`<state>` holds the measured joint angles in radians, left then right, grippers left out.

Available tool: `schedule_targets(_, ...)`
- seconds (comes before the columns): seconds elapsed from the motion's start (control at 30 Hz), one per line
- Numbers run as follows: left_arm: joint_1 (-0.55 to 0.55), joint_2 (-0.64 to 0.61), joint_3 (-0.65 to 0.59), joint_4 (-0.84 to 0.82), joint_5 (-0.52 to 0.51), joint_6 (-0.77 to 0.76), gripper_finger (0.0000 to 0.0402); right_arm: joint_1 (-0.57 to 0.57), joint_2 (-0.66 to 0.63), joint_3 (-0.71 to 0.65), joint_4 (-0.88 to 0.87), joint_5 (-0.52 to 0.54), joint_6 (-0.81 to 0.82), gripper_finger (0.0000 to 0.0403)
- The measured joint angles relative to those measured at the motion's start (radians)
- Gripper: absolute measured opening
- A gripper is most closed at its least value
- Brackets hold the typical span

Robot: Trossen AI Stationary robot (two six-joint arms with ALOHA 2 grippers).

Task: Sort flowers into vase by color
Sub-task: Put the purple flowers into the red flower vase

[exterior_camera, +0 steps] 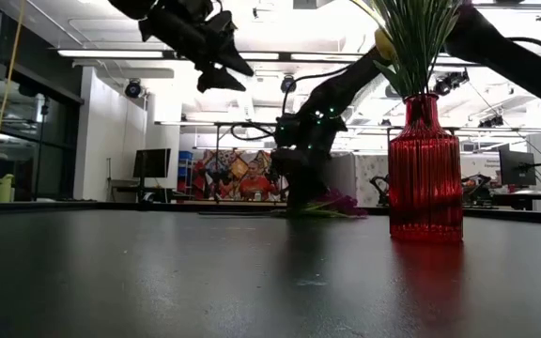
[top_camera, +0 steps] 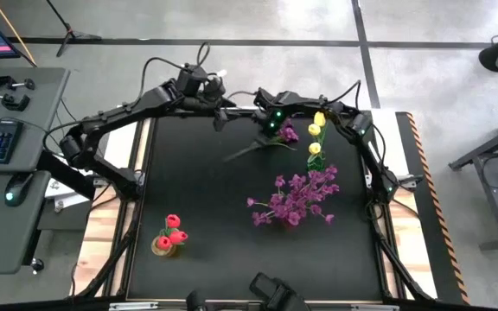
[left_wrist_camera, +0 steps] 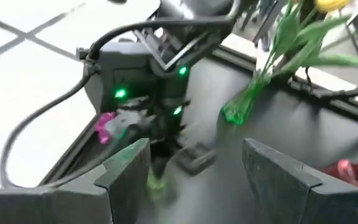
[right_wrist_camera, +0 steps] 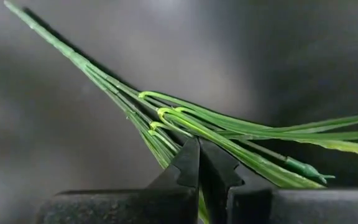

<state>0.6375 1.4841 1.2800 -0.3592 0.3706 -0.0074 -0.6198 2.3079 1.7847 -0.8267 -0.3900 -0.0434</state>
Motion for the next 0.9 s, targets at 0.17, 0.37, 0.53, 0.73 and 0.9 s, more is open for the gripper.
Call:
schedule_targets(0.17,-0.002,0.006,-0.004,-0.053,0.000,0.019,0.0240,0.031,-0.007,-0.001,-0.056,-0.026,-0.140,0.0000)
schedule_targets(0.37,-0.003,0.007,-0.064,-0.069,0.008,-0.016,0.0240,0.032,-0.059,-0.001,-0.010,-0.021,-0.165,0.0000)
schedule_targets(0.53,-0.003,0.007,-0.098,-0.056,0.012,-0.042,0.0240,-0.018,-0.112,0.000,0.034,-0.018,-0.167,0.0000)
schedule_targets(0.73,-0.003,0.007,-0.142,-0.013,0.003,-0.067,0.0240,-0.107,-0.181,0.000,0.068,-0.029,-0.141,0.0000)
schedule_targets(0.9,-0.018,0.008,-0.176,0.019,-0.067,-0.068,0.0240,-0.198,-0.260,0.000,0.086,-0.034,-0.117,0.0000)
